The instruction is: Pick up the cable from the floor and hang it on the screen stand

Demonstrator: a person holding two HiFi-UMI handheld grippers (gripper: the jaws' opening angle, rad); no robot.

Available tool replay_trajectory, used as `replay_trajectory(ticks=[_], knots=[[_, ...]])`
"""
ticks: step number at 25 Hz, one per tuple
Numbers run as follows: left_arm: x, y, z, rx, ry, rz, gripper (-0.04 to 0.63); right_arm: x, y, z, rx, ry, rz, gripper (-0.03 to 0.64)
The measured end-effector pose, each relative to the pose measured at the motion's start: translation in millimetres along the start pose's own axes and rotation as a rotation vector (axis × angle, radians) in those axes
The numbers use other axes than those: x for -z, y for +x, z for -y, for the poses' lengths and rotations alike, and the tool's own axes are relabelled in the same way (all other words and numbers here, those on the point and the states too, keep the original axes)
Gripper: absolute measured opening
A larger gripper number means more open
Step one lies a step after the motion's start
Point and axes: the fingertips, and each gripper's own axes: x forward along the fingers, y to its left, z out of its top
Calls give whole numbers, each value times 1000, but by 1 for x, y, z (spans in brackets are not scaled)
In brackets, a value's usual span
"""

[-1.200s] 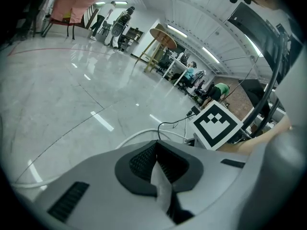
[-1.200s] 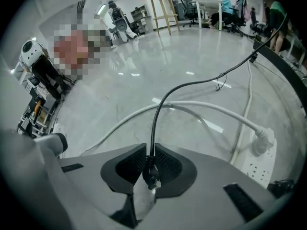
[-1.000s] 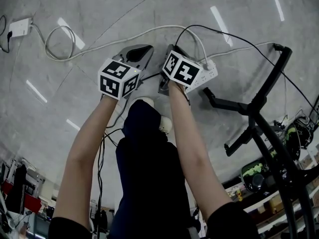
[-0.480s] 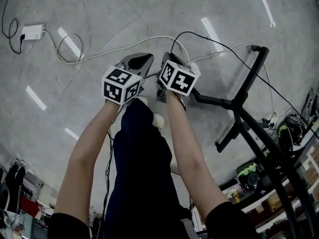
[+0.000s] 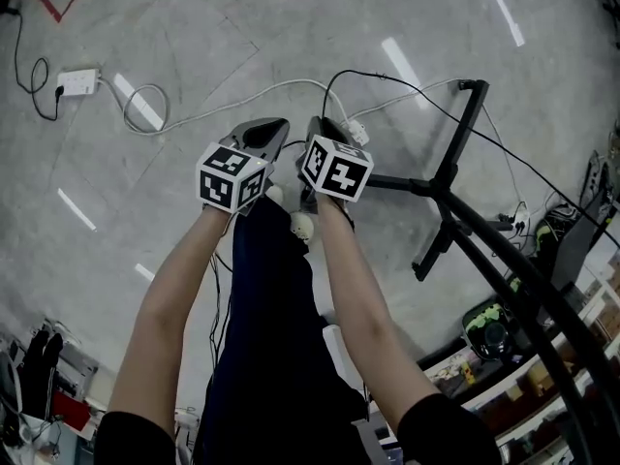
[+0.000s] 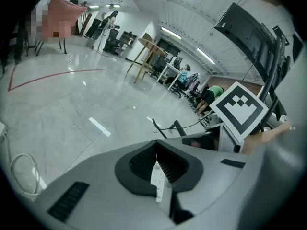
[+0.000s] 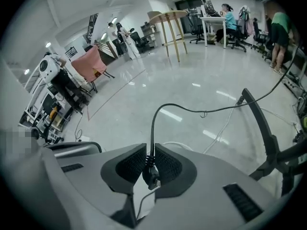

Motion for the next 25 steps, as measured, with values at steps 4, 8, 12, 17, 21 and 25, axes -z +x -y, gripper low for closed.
replay_trajectory(ticks=[4, 8, 12, 17, 21, 25], knots=[[-17, -11, 26, 16, 25, -9, 8, -11, -33, -2, 8, -28, 19, 72], [-23, -26, 52, 34, 39, -9, 8, -12, -68, 1, 25, -59, 36, 72], [-30, -43, 81, 58, 59, -18, 8, -15, -108, 3, 42, -65, 55, 72], [-43, -63, 123, 97, 84, -14, 8, -20, -167, 0, 46, -51, 88, 71], [-57, -74, 159, 121, 77, 17, 8, -25, -213, 1, 39, -51, 126, 71], [-66, -86, 191, 134, 66, 38, 8, -28, -256, 3, 23, -37, 153, 71]])
